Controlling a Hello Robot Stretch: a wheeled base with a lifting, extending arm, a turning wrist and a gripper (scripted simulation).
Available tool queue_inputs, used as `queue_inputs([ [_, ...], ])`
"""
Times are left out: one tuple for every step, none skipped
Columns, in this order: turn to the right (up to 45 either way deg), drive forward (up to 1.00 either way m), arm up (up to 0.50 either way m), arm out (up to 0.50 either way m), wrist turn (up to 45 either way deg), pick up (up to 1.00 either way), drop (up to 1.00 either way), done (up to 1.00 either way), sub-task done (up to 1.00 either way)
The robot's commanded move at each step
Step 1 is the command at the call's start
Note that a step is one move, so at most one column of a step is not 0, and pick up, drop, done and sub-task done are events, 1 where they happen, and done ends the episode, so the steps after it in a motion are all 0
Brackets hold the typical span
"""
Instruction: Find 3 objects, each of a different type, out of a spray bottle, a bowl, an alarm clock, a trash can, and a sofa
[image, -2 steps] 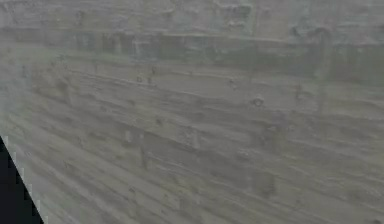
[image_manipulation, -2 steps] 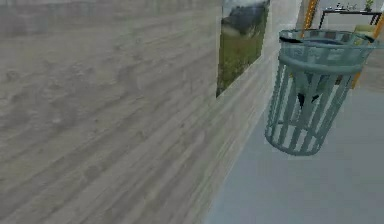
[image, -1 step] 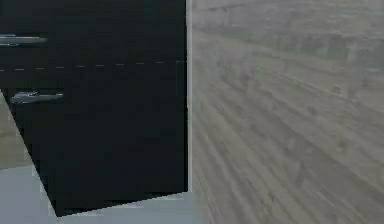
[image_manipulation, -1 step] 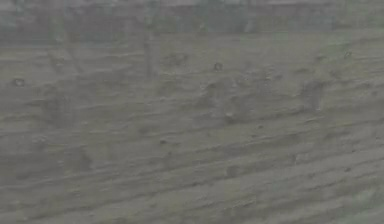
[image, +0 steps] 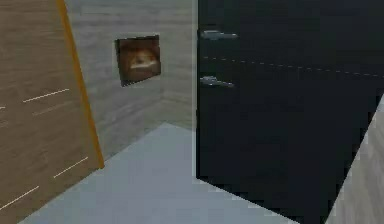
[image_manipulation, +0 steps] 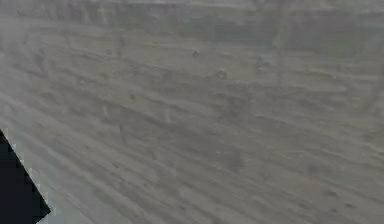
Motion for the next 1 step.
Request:
queue_inputs([
  [-45.0, 0.00, 0.00, 0.00, 0.0, 0.00, 0.00, 0.00, 0.00],
])
